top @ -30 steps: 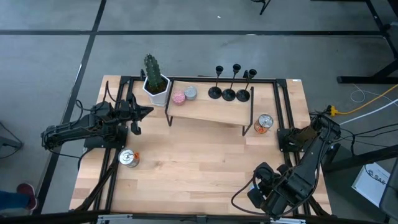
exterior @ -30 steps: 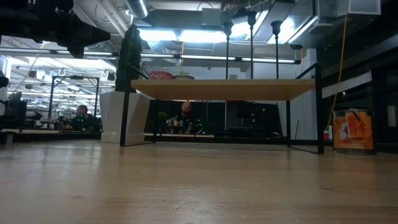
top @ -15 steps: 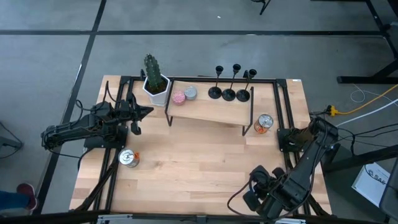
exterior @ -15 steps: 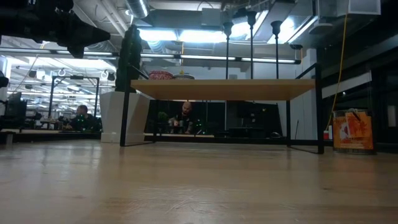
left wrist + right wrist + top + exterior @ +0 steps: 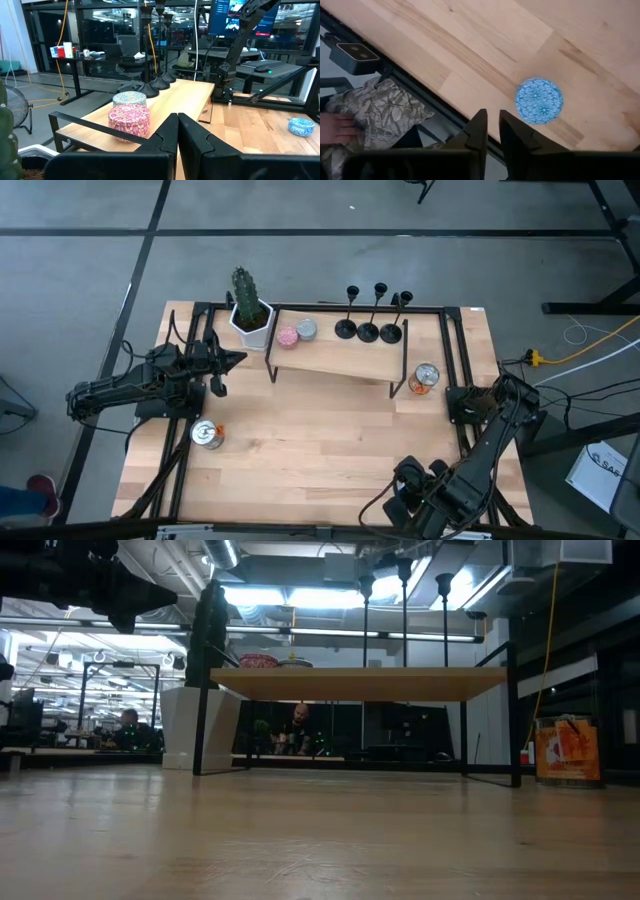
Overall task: Pick & Place candle stick holders
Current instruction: Put the light blue scented candle on the shelf
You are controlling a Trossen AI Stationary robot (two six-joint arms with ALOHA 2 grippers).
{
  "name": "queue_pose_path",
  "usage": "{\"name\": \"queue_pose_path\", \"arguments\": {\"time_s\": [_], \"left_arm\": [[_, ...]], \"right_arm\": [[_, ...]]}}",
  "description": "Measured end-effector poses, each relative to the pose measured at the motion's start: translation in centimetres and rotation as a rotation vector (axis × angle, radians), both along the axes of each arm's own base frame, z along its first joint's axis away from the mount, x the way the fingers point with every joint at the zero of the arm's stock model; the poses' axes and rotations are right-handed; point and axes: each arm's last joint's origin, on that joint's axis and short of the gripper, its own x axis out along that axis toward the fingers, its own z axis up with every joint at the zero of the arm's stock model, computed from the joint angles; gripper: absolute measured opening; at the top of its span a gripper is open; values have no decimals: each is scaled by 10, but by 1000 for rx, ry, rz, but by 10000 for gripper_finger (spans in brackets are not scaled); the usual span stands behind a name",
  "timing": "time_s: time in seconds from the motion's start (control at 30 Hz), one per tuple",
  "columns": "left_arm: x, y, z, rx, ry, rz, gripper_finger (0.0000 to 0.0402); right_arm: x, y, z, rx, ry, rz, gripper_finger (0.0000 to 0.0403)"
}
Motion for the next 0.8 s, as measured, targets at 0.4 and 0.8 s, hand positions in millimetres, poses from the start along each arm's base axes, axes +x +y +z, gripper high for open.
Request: {"name": "queue_pose_path", "arguments": {"time_s": [0.4,0.8], "left_arm": [[0,0,0,0,0,0,6],[0,0,0,0,0,0,6]], "right_arm": [[0,-1,-1,-8,9,-19,140],[9,4,-29,-90,104,-57,231]]}}
